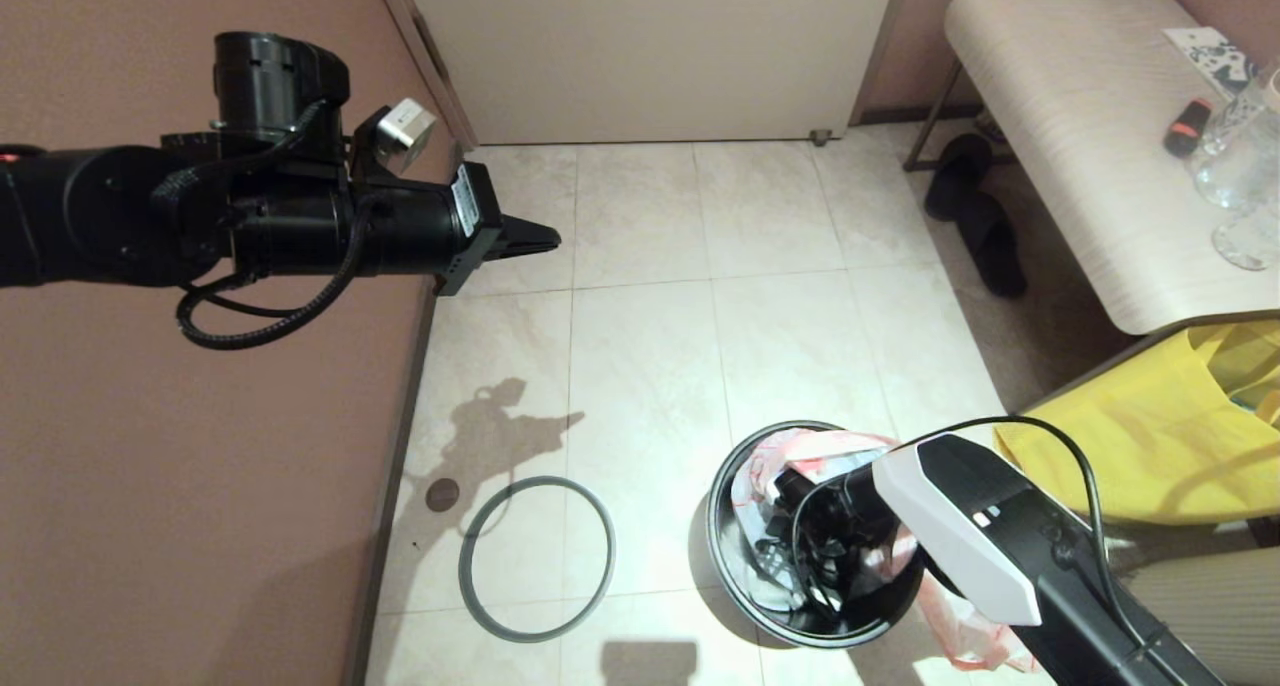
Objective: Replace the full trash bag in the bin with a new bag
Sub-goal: Put the new garbage bag on the trash can
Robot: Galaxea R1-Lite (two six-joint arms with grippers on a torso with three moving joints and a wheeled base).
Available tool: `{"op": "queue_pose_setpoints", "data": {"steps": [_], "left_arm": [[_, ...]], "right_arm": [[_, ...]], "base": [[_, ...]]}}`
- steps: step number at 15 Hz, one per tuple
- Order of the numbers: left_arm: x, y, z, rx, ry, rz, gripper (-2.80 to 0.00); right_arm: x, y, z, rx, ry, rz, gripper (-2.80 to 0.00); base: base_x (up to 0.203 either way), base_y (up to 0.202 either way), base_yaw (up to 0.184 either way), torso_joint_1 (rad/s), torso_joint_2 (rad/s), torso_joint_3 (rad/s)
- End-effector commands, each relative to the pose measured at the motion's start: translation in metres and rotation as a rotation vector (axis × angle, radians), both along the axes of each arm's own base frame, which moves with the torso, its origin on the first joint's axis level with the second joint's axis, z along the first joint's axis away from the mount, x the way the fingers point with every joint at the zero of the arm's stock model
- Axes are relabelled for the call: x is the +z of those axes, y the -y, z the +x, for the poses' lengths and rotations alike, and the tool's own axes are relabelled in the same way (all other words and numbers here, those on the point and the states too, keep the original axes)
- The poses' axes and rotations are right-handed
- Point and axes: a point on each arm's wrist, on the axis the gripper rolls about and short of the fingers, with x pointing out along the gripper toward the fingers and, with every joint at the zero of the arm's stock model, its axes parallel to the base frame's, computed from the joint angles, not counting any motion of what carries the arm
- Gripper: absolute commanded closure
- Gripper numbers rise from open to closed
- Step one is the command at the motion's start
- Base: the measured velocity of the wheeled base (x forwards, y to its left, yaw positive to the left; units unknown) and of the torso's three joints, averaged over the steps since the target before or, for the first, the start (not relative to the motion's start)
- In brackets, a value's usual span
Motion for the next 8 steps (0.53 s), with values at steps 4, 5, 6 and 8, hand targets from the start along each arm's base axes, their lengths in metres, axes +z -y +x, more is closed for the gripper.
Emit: {"op": "queue_pose_setpoints", "data": {"steps": [4, 5, 6, 8], "left_arm": [[-0.003, 0.002, 0.002, -0.007, -0.012, 0.0, 0.0], [-0.003, 0.004, 0.001, -0.013, -0.014, -0.001, 0.0], [-0.004, 0.007, 0.0, -0.021, -0.017, 0.0, 0.0], [-0.005, 0.012, -0.002, -0.038, -0.022, 0.002, 0.0]], "right_arm": [[0.085, -0.001, 0.003, -0.095, 0.119, 0.143, 0.0], [0.101, -0.001, -0.004, -0.122, 0.12, 0.176, 0.0], [0.114, -0.001, -0.017, -0.148, 0.109, 0.199, 0.0], [0.135, -0.003, -0.043, -0.2, 0.084, 0.25, 0.0]], "base": [[0.0, 0.0, 0.0, 0.0, 0.0, 0.0], [0.0, 0.0, 0.0, 0.0, 0.0, 0.0], [0.0, 0.0, 0.0, 0.0, 0.0, 0.0], [0.0, 0.0, 0.0, 0.0, 0.0, 0.0]]}}
